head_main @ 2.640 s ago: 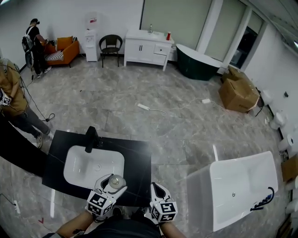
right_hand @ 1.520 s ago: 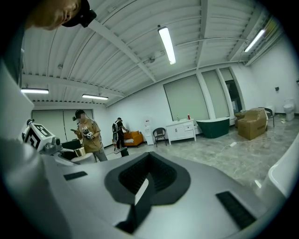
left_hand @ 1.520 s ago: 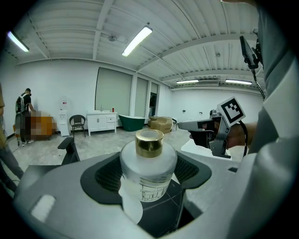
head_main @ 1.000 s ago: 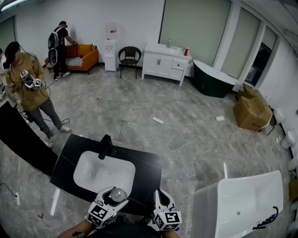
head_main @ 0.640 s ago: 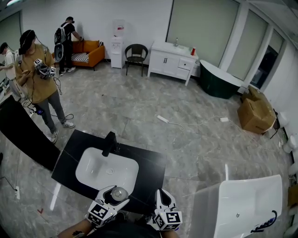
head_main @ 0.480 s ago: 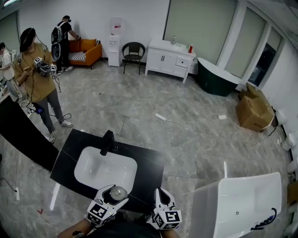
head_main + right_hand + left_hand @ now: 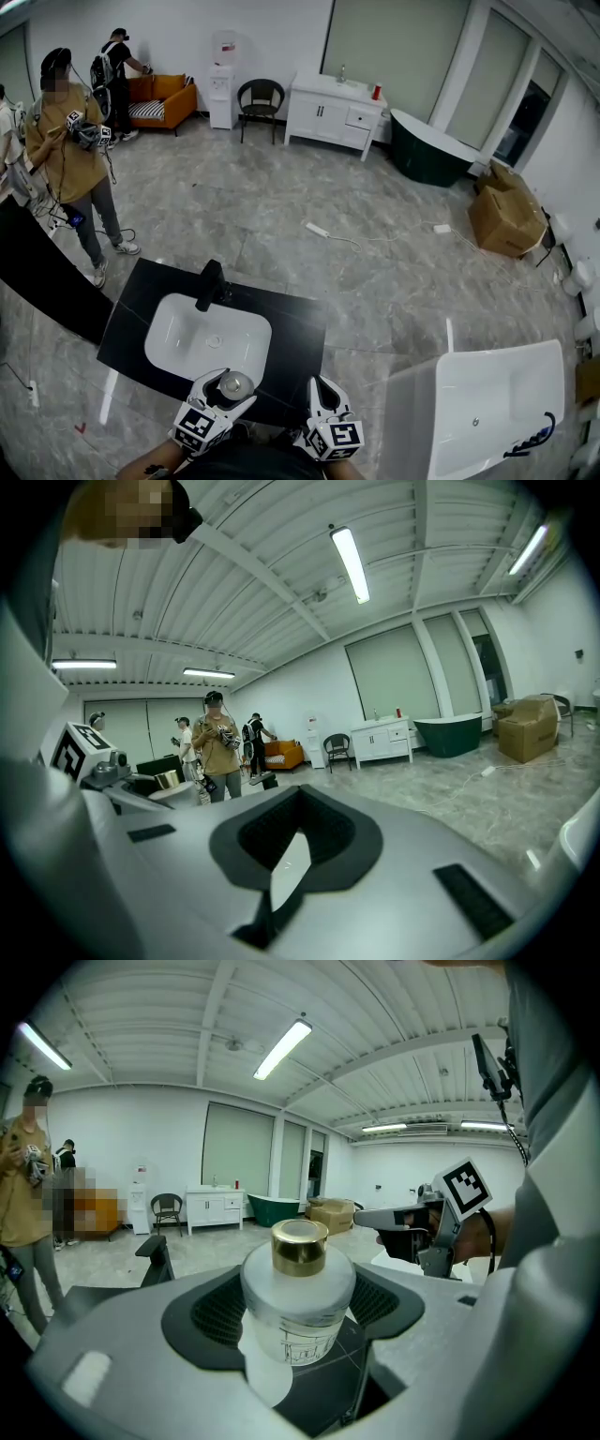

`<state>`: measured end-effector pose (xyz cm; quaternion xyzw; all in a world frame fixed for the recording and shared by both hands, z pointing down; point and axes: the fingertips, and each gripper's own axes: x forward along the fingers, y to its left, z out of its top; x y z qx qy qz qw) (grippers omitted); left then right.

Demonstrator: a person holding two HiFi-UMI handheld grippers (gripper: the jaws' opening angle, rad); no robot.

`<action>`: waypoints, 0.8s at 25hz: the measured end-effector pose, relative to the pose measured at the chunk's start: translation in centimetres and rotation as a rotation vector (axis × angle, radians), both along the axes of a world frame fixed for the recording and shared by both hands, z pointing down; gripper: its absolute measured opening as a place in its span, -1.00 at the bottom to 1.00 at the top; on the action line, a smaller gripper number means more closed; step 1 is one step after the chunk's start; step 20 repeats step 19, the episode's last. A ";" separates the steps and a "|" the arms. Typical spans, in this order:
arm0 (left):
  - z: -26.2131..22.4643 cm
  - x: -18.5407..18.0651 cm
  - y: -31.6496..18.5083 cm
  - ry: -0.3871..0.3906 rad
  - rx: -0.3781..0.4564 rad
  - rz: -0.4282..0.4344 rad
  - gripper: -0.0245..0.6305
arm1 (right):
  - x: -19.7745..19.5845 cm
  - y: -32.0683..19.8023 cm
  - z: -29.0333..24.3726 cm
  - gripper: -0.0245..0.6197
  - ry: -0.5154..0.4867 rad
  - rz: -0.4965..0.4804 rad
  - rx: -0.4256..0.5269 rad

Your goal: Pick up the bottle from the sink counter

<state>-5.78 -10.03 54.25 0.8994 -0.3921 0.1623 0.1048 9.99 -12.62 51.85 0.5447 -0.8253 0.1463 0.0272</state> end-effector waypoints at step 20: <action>0.2 0.7 -0.1 -0.008 -0.001 0.007 0.10 | 0.4 0.1 1.4 -0.94 0.004 -0.014 -0.012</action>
